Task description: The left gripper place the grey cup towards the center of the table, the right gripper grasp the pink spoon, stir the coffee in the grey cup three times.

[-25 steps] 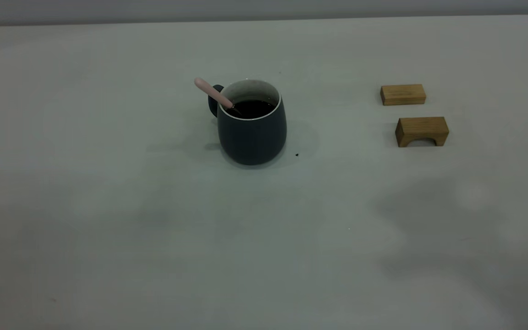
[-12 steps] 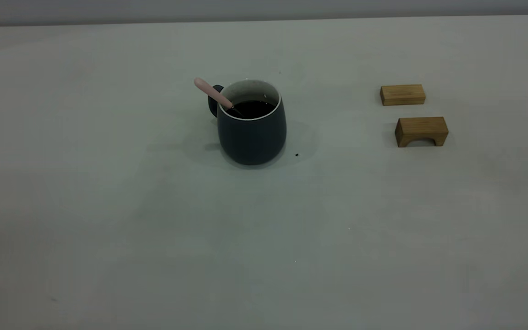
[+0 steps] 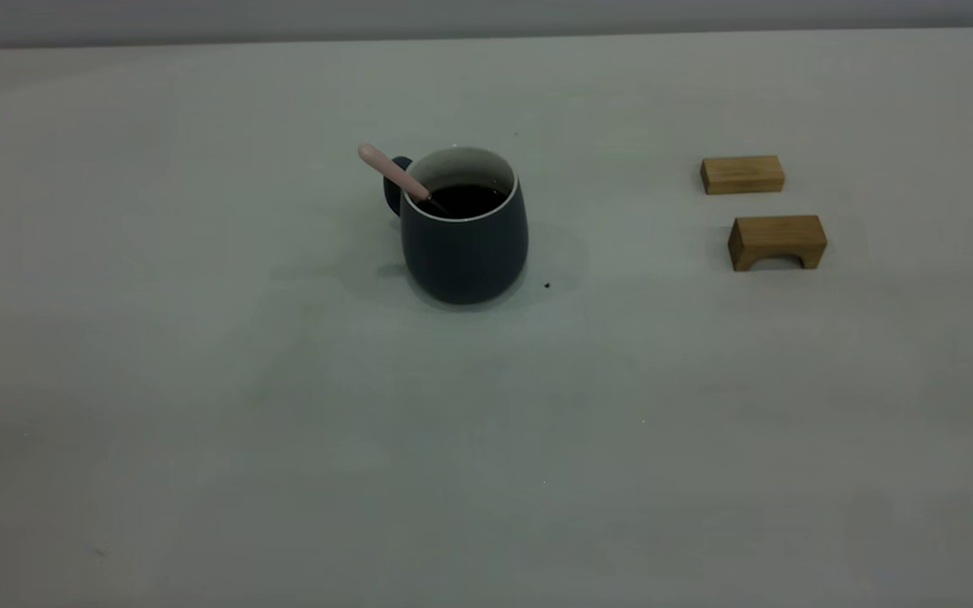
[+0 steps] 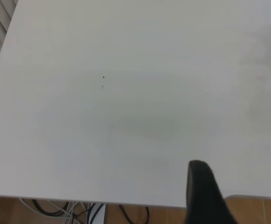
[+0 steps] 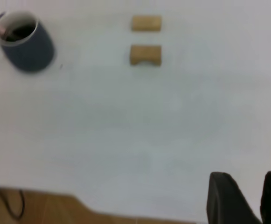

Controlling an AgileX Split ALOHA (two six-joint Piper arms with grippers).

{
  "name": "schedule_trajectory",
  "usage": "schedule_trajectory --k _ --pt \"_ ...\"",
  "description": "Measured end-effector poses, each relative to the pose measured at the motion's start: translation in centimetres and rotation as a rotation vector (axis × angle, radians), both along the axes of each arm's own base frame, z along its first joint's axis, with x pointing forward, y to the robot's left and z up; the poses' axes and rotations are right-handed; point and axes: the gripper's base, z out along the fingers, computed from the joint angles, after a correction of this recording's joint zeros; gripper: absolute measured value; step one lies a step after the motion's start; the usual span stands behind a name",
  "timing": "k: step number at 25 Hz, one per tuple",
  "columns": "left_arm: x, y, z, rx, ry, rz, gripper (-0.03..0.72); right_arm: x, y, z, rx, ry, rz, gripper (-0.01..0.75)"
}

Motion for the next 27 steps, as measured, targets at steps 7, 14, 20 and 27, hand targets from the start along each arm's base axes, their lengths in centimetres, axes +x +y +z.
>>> schedule_trajectory --k 7,14,20,27 --pt "0.00 0.00 0.00 0.000 0.000 0.000 0.469 0.46 -0.09 -0.86 -0.005 -0.044 -0.016 0.234" --pt "0.00 0.00 0.00 0.000 0.000 0.000 0.469 0.49 -0.30 -0.85 -0.027 -0.048 -0.029 0.236" --pt "0.00 0.00 0.00 0.000 0.000 0.000 0.469 0.49 -0.36 -0.86 -0.034 -0.048 -0.032 0.236" --pt "0.00 0.00 0.00 0.000 0.000 0.000 0.469 0.49 -0.36 -0.86 -0.034 -0.048 -0.032 0.236"
